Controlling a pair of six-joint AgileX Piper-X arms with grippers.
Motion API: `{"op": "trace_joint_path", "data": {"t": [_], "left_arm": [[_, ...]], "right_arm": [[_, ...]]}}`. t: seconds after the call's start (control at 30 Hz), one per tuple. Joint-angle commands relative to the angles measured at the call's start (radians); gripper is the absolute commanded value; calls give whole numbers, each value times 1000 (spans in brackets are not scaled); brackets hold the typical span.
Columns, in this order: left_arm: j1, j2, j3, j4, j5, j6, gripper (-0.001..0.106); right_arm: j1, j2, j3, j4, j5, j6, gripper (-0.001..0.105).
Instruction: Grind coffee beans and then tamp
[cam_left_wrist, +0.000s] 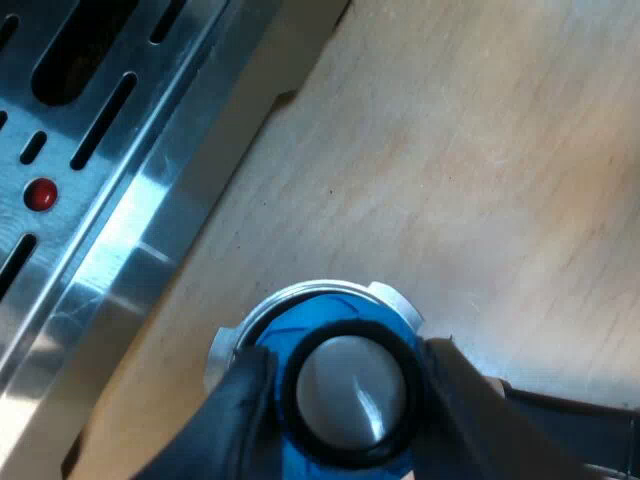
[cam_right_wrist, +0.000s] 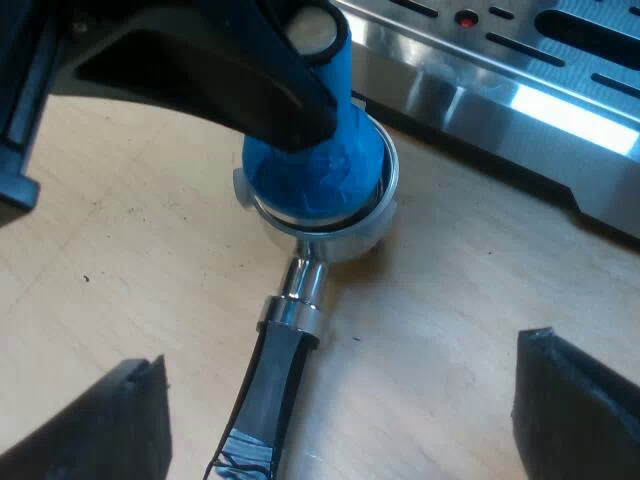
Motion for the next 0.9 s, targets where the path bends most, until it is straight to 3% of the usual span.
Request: {"op": "trace_joint_path", "data": {"t": [0.03, 0.37, 0.9], "left_arm": [[-5, 6, -9, -15, -10, 7, 1], [-5, 90, -9, -6, -10, 7, 1], [-5, 94, -9, 7, -10, 7, 1]], "right_arm": [[1, -7, -2, 2, 4, -1, 71], [1, -7, -2, 2, 4, -1, 71], [1, -7, -2, 2, 11, -1, 71]]}}
